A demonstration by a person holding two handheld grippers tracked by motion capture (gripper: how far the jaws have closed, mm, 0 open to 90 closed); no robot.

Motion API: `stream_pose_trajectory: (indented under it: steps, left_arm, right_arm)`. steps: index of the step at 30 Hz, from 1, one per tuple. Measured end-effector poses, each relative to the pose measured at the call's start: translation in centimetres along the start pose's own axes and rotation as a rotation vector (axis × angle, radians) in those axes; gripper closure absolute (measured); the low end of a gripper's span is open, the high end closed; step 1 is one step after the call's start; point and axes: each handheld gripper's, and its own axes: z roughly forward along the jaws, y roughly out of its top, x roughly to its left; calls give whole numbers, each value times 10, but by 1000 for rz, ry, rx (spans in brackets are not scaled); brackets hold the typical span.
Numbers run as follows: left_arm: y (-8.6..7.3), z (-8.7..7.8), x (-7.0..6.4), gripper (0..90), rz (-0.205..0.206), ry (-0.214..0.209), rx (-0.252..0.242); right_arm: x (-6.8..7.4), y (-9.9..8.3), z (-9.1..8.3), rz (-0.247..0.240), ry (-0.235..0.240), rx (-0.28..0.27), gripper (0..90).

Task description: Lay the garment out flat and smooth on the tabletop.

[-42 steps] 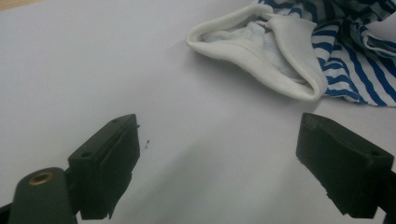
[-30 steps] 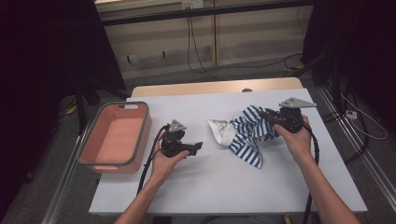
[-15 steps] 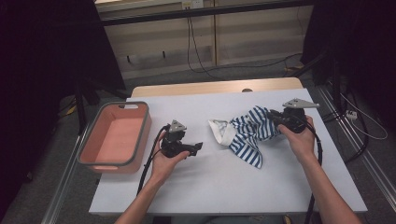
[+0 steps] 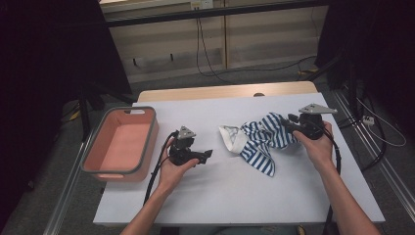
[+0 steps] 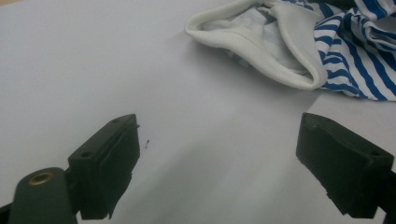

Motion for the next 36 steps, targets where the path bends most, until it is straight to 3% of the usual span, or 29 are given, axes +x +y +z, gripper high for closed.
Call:
stream_pose_trajectory:
  steps: [4, 7, 12, 17, 21, 25, 30, 32, 33, 36]
  left_arm:
    - [0, -1, 0, 138, -2, -4, -4]
    - [0, 0, -1, 138, 1, -5, -3]
    - [0, 2, -4, 138, 11, -7, 2]
    - [-1, 3, -5, 138, 12, -10, 9]
    - [-1, 3, -6, 138, 12, -10, 9]
    - [-1, 4, -7, 138, 16, -9, 12]
    - [-2, 5, -9, 138, 20, -17, 20]
    - [-3, 6, -9, 171, 21, -26, 25]
    - [-3, 7, -9, 197, 21, -28, 28]
    - [-3, 8, -10, 186, 29, -23, 38]
  right_arm:
    - [16, 9, -4, -38, 28, -32, 493]
    - [31, 15, -5, -76, 80, -32, 461]
    - [57, 16, 3, -135, 176, -6, 554]
    - [83, 5, 21, -202, 268, 85, 605]
    - [93, -6, 34, -249, 281, 166, 548]
    - [91, -15, 41, -286, 242, 242, 464]
    - [84, -22, 47, -281, 240, 278, 426]
    - [84, -23, 47, -272, 252, 277, 500]
    - [85, -24, 47, -267, 275, 276, 589]
    - [88, -25, 45, -286, 304, 266, 748]
